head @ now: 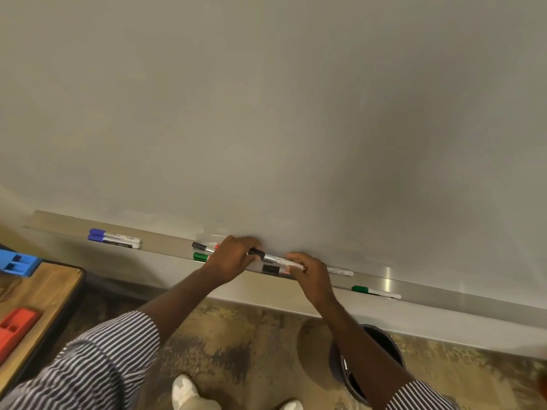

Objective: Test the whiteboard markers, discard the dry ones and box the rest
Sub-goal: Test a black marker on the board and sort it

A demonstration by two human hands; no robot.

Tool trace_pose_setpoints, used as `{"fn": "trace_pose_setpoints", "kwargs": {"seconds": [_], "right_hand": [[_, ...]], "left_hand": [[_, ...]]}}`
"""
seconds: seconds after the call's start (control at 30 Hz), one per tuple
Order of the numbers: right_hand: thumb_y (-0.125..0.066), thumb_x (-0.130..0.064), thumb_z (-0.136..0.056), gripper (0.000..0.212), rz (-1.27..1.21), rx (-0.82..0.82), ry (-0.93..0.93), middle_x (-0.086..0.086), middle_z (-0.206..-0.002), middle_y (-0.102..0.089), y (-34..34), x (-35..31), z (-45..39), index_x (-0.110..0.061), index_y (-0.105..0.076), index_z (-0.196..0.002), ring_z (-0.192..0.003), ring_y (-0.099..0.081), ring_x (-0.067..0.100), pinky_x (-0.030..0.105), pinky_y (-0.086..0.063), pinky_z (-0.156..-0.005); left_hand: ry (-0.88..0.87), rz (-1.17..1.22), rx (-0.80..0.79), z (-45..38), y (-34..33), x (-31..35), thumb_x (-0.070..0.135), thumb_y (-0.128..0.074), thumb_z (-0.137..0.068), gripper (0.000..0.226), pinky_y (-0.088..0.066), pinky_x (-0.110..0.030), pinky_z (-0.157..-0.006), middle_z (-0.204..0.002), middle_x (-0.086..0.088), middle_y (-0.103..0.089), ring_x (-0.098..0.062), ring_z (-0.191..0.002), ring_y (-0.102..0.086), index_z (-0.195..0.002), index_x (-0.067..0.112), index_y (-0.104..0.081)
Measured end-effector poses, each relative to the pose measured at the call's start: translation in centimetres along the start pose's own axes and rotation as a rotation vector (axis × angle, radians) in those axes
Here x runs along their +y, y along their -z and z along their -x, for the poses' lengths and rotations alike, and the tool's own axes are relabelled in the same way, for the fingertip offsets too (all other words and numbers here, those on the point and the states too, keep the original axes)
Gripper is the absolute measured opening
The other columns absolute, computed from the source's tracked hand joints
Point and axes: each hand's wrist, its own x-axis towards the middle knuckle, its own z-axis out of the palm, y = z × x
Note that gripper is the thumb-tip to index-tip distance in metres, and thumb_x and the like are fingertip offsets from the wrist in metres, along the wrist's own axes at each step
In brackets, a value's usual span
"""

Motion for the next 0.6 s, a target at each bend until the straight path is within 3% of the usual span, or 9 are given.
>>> {"fn": "trace_pose_setpoints", "kwargs": {"seconds": [0.07, 0.13, 0.2, 0.27, 0.37, 0.5, 0.6], "right_hand": [[-0.075, -0.007, -0.088, 0.027, -0.066, -0.009, 0.040, -0.024, -0.096, -0.072, 1.7, -0.9, 0.5, -0.030, -0.075, -0.103, -0.091, -0.068, -0.005, 0.014, -0.051, -0.081], [-0.076, -0.006, -0.088, 0.028, -0.107, -0.039, 0.069, -0.021, -0.096, -0.075, 3.5, -1.7, 1.0, -0.030, -0.076, -0.103, -0.092, -0.070, 0.001, 0.017, -0.053, -0.083], [-0.076, -0.005, -0.088, 0.032, -0.141, -0.059, 0.089, -0.021, -0.094, -0.076, 5.4, -2.5, 1.6, -0.033, -0.076, -0.102, -0.093, -0.071, 0.006, 0.023, -0.056, -0.085], [-0.076, -0.004, -0.088, 0.031, -0.170, -0.085, 0.108, -0.025, -0.092, -0.075, 7.2, -3.5, 2.2, -0.033, -0.075, -0.101, -0.091, -0.071, 0.005, 0.020, -0.056, -0.084], [-0.075, -0.004, -0.089, 0.028, -0.216, -0.124, 0.136, -0.022, -0.092, -0.076, 9.8, -5.2, 3.0, -0.029, -0.076, -0.100, -0.091, -0.071, 0.008, 0.022, -0.057, -0.084], [-0.075, 0.000, -0.088, 0.029, -0.307, -0.134, 0.181, -0.010, -0.094, -0.077, 12.6, -7.9, 3.5, -0.027, -0.077, -0.099, -0.087, -0.072, 0.013, 0.024, -0.060, -0.075], [-0.075, -0.001, -0.088, 0.027, -0.419, -0.107, 0.202, 0.003, -0.095, -0.078, 13.6, -10.1, 3.5, -0.024, -0.077, -0.101, -0.084, -0.073, 0.023, 0.028, -0.060, -0.069]], "left_hand": [[-0.051, 0.010, -0.004, 0.4, 1.0, 1.0, 0.023, -0.071, -0.092, 0.012, -0.042, -0.026, -0.075, -0.097, 0.013, -0.071, -0.006, -0.076, -0.057, -0.103, 0.026, -0.071], [-0.103, 0.005, -0.007, 1.0, 2.0, 2.0, 0.022, -0.070, -0.094, 0.014, -0.039, -0.024, -0.074, -0.100, 0.013, -0.071, -0.002, -0.075, -0.052, -0.107, 0.025, -0.070], [-0.126, 0.024, -0.013, 1.7, 2.8, 3.4, 0.025, -0.067, -0.096, 0.017, -0.042, -0.026, -0.076, -0.104, 0.016, -0.069, -0.006, -0.077, -0.057, -0.113, 0.026, -0.068], [-0.141, 0.075, -0.014, 2.5, 3.7, 5.1, 0.036, -0.061, -0.098, 0.018, -0.049, -0.029, -0.076, -0.104, 0.019, -0.067, -0.006, -0.079, -0.061, -0.115, 0.030, -0.065], [-0.120, 0.271, 0.023, 3.5, 4.8, 7.8, 0.045, -0.058, -0.096, 0.022, -0.054, -0.030, -0.072, -0.104, 0.019, -0.067, -0.011, -0.080, -0.064, -0.112, 0.031, -0.065], [0.031, 0.561, 0.167, 4.2, 5.9, 11.4, 0.027, -0.074, -0.091, 0.021, -0.061, -0.040, -0.068, -0.093, 0.006, -0.070, -0.022, -0.066, -0.068, -0.111, 0.025, -0.069], [0.056, 0.736, 0.270, 4.6, 7.0, 13.8, 0.018, -0.078, -0.088, 0.022, -0.061, -0.035, -0.068, -0.089, -0.005, -0.071, -0.030, -0.064, -0.069, -0.108, 0.023, -0.070]]}}
